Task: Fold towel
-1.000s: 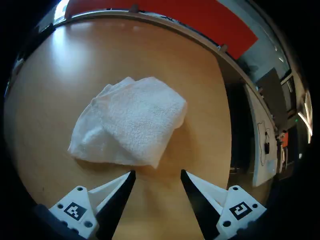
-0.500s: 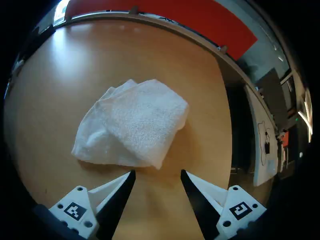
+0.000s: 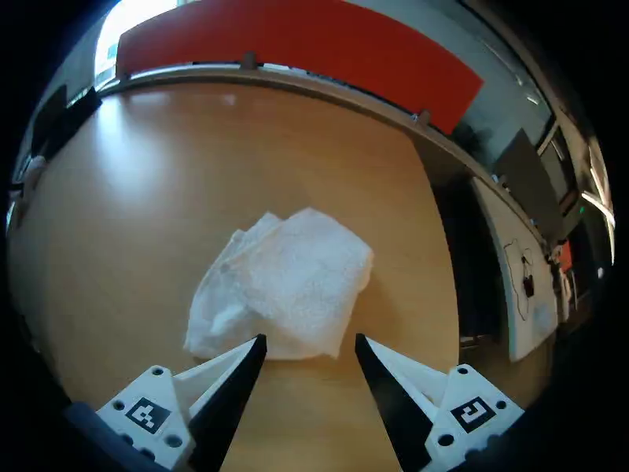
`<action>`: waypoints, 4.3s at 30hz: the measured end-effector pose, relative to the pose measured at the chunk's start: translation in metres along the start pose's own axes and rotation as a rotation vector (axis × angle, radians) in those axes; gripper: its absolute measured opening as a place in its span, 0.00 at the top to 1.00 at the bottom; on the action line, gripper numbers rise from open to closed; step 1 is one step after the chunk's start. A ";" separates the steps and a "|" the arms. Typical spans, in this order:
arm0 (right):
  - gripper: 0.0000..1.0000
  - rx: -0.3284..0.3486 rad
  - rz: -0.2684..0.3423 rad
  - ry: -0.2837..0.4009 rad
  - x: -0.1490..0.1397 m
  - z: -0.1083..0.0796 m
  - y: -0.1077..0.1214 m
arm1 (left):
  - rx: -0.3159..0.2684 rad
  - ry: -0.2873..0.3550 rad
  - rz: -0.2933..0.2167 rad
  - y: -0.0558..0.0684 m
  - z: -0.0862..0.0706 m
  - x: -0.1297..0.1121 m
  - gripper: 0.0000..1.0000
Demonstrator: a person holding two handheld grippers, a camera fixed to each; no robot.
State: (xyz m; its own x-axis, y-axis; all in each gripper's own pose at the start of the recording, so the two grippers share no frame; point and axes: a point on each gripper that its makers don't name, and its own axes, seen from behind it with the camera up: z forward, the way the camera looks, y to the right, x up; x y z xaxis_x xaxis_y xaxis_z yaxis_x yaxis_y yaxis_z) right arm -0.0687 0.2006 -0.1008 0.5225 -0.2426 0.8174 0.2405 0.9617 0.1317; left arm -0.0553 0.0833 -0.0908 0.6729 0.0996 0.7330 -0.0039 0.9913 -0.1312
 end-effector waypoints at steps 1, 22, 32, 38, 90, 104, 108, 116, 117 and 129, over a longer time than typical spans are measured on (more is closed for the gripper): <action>0.13 0.005 0.014 0.015 0.005 -0.002 -0.005 | 0.000 0.002 0.000 0.000 0.000 0.001 0.07; 0.13 0.103 0.203 0.305 0.095 -0.038 -0.093 | 0.000 0.034 -0.017 -0.004 -0.004 0.010 0.07; 0.13 0.108 0.223 0.413 0.127 -0.049 -0.108 | 0.009 0.052 -0.031 -0.010 -0.004 0.015 0.07; 0.13 0.106 0.242 0.529 0.159 -0.067 -0.114 | 0.026 0.085 -0.054 -0.018 -0.005 0.026 0.07; 0.01 0.026 0.291 0.835 0.266 -0.145 -0.164 | 0.168 0.794 -0.100 -0.078 -0.016 0.141 0.07; 0.01 0.028 0.283 0.826 0.251 -0.121 -0.192 | 0.198 0.860 -0.009 -0.082 0.010 0.109 0.07; 0.01 0.024 0.302 0.830 0.243 -0.116 -0.193 | 0.198 0.867 -0.012 -0.084 0.018 0.099 0.07; 0.01 0.010 0.316 0.823 0.230 -0.106 -0.194 | 0.192 0.885 -0.037 -0.090 0.028 0.087 0.07; 0.01 0.009 0.316 0.823 0.229 -0.105 -0.194 | 0.193 0.884 -0.038 -0.090 0.029 0.085 0.07; 0.01 0.001 0.306 0.819 0.220 -0.103 -0.192 | 0.188 0.868 -0.052 -0.093 0.038 0.074 0.07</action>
State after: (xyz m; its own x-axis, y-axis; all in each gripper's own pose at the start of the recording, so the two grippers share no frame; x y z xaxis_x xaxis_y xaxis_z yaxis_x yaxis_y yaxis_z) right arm 0.0849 -0.0505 -0.0039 0.9875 0.0109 0.1570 -0.0067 0.9996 -0.0270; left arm -0.0331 0.0013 0.0009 0.9988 0.0303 -0.0389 -0.0281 0.9980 0.0561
